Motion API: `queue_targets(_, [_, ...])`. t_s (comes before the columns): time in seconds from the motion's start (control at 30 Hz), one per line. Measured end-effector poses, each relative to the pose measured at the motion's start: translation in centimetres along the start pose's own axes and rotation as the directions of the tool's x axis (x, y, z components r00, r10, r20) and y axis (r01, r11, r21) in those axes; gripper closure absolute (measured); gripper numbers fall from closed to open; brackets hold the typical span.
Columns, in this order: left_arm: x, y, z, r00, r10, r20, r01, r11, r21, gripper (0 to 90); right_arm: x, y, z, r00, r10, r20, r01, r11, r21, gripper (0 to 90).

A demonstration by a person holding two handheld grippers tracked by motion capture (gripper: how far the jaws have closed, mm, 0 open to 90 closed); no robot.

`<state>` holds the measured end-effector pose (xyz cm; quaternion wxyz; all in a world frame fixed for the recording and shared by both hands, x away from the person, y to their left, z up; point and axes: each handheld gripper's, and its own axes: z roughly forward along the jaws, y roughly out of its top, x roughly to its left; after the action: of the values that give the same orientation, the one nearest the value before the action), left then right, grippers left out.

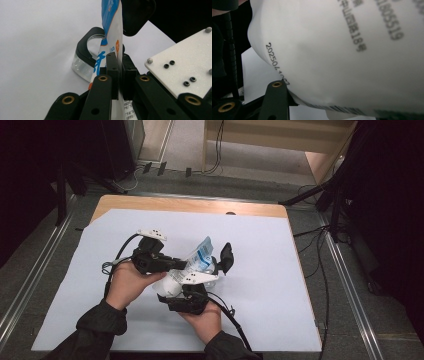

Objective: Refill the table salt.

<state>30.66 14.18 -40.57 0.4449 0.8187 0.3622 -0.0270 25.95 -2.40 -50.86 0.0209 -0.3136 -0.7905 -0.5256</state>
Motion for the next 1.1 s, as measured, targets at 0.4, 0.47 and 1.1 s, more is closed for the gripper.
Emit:
queue_targets(0.4, [0.26,0.16,-0.01,0.9998,-0.019,0.008,0.019,0.9996,-0.023,89.5,0.01,0.47,0.05,1.0,-0.001,-0.001,0.001,1.0,0.008,48.4])
queue_targets(0.47, [0.25,0.2,0.05,0.9998,-0.019,0.004,0.019,0.9995,-0.024,89.4,-0.05,0.52,0.04,0.9998,0.013,-0.014,-0.013,1.0,0.005,49.3])
queue_targets(1.1, [0.26,0.4,0.16,0.9997,-0.023,0.01,0.023,0.9989,-0.04,90.0,0.18,0.83,0.03,0.9998,-0.006,-0.017,0.006,1.0,0.001,49.3])
